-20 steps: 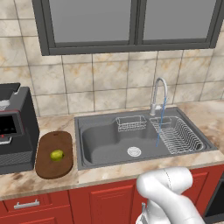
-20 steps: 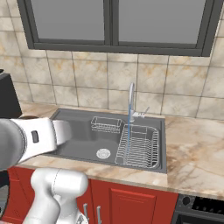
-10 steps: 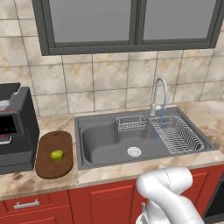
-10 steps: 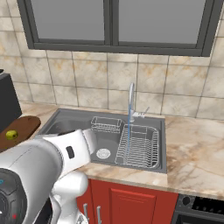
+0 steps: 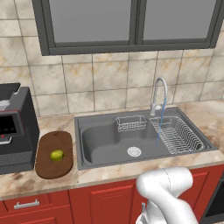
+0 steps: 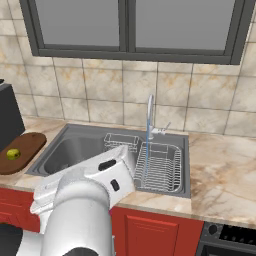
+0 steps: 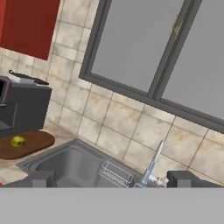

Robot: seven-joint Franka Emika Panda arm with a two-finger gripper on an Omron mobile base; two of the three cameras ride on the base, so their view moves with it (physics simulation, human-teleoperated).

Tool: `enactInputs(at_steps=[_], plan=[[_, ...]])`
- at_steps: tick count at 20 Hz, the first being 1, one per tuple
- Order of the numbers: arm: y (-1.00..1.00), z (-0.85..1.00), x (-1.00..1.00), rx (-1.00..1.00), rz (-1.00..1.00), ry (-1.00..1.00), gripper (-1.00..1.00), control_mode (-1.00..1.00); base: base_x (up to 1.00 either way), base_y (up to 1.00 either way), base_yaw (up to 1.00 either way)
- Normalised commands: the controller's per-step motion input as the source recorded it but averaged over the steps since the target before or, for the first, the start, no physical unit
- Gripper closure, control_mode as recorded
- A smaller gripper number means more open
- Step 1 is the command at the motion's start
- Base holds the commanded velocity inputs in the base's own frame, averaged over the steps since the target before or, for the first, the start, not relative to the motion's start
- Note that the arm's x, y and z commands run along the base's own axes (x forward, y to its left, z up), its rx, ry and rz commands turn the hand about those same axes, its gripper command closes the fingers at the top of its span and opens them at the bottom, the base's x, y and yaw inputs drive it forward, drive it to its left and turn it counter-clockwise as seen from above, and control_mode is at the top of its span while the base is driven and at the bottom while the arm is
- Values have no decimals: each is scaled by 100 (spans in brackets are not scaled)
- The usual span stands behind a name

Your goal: Pick the pear from the sink and place it on the cutting board to airdry. Then turn off the sink faucet.

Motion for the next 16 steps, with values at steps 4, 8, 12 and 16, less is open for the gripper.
enactInputs(at_steps=[4, 8, 12, 16], plan=[[-26, 0, 48, 9, 14, 8, -100, -100, 0, 0, 0], [-22, -17, 48, 7, 17, 10, -100, -100, 0, 0, 0], [-14, -21, 27, 5, 12, 0, -100, -100, 0, 0, 0], [-12, -15, 12, 1, 14, -4, -100, -100, 0, 0, 0]])
